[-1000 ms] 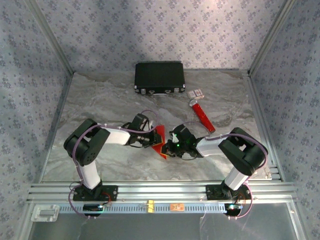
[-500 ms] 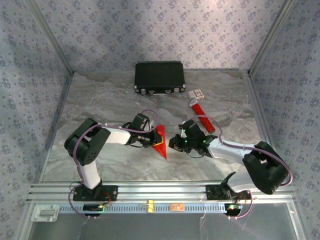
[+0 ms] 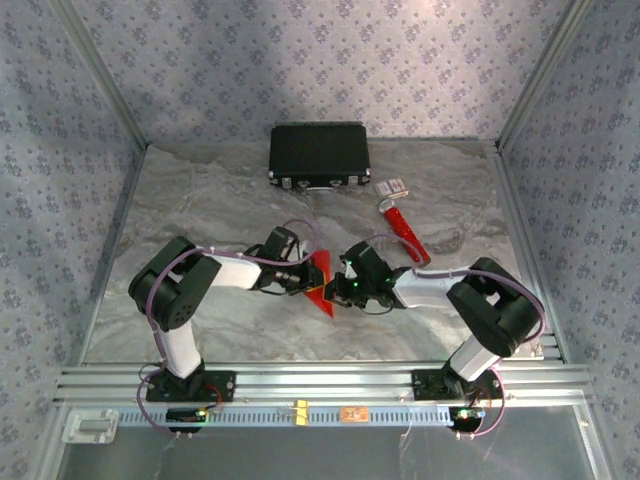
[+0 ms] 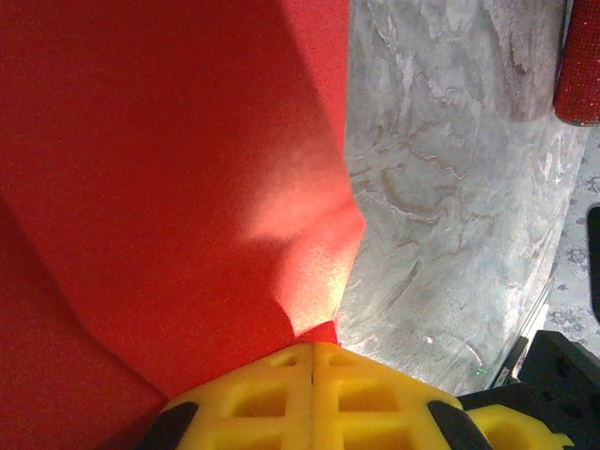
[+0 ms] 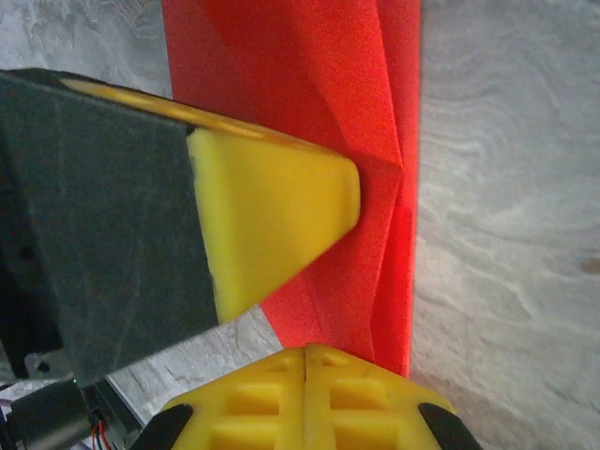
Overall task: Fold a paper plane with a square sheet of paper (pick it up from the middle)
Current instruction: Fourth fold the wing at the center of the table.
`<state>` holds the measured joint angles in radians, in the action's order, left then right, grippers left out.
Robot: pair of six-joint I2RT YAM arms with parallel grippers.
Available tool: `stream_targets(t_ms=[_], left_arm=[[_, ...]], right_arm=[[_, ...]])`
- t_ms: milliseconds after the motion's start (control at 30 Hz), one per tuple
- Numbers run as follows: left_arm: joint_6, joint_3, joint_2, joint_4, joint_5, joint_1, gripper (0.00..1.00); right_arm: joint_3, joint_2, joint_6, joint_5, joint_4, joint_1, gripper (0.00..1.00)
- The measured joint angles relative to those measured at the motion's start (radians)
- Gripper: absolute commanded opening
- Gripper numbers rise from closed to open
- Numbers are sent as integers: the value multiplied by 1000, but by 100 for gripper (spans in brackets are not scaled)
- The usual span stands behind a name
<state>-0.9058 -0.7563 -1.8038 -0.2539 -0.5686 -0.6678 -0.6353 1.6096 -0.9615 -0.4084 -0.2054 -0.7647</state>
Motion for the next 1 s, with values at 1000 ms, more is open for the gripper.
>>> stream_targets(t_ms=[1000], left_arm=[[-12,6,-7,-9,-37,13,3]], right_arm=[[194,-76,-127,61,-187,-117,1]])
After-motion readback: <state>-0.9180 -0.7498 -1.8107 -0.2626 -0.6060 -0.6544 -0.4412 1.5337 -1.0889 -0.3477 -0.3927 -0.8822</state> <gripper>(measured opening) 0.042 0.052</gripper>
